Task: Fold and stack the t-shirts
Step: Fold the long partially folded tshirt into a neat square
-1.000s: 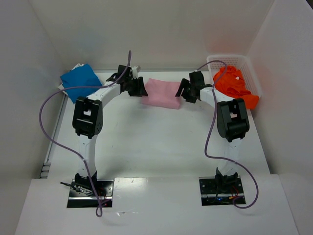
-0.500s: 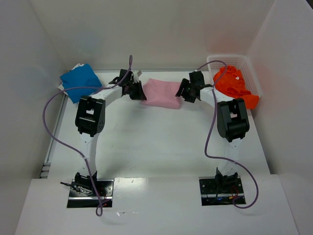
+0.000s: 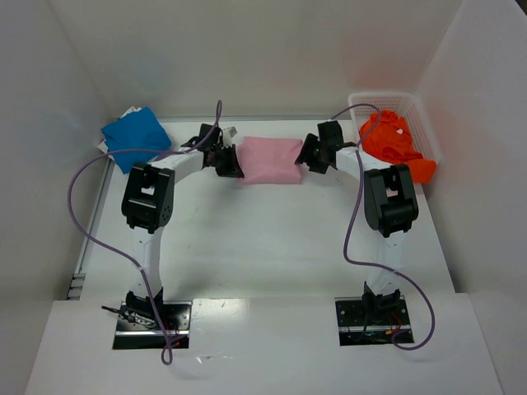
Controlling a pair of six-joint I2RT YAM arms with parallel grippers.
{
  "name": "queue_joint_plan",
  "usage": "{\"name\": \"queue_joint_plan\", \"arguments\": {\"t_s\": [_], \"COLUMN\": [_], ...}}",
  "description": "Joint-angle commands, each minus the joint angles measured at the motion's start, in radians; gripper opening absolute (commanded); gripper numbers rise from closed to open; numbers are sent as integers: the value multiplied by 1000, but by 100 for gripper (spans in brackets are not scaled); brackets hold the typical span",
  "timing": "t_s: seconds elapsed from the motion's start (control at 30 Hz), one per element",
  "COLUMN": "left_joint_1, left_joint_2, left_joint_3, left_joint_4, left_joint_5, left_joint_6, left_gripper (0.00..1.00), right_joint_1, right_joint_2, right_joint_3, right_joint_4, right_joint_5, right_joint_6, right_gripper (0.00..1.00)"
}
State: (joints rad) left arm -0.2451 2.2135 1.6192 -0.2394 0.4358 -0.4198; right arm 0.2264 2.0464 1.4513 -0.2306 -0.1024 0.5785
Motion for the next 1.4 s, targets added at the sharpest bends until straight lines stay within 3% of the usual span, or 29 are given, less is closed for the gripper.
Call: {"name": "queue_joint_plan", "arguments": {"t_s": [0.0,0.23,0.33,0.6,0.63,0.7,0.77,0.83,1.03,1.2,1.37], "left_joint_1": [4,4,-5,-5,-5,-5,-5,-5,-5,17,27], "left_joint_2": [-118,-107,-120,-130,-139,-140,-149,-149,-228,-296,-400], "left_joint_3": [-24,-57,-85,-134,-134,-134,-113,-65,19,34,-36], "left_joint_4": [18,0,0,9,9,9,0,-24,-67,-103,-90], "left_joint_5": [11,12,12,3,3,-6,-6,-6,-49,-65,-117], "left_joint_6": [36,36,36,36,36,36,36,49,98,141,200], "left_gripper": [0,4,0,0,7,32,51,66,85,100,100], "right_joint_1": [8,17,17,17,17,17,17,17,17,17,17], "right_joint_2": [8,-3,-14,-34,-34,-43,-43,-74,-159,-282,-356], "right_joint_3": [29,20,-5,-23,-14,-14,-5,15,34,-38,-81], "right_joint_4": [39,39,48,48,48,48,28,4,-65,-10,-21], "right_joint_5": [-10,-10,1,10,10,10,10,19,41,41,75], "right_joint_6": [0,0,0,0,0,0,0,-25,-74,-103,-112], "right_gripper": [66,66,66,66,66,66,67,75,100,100,100]}}
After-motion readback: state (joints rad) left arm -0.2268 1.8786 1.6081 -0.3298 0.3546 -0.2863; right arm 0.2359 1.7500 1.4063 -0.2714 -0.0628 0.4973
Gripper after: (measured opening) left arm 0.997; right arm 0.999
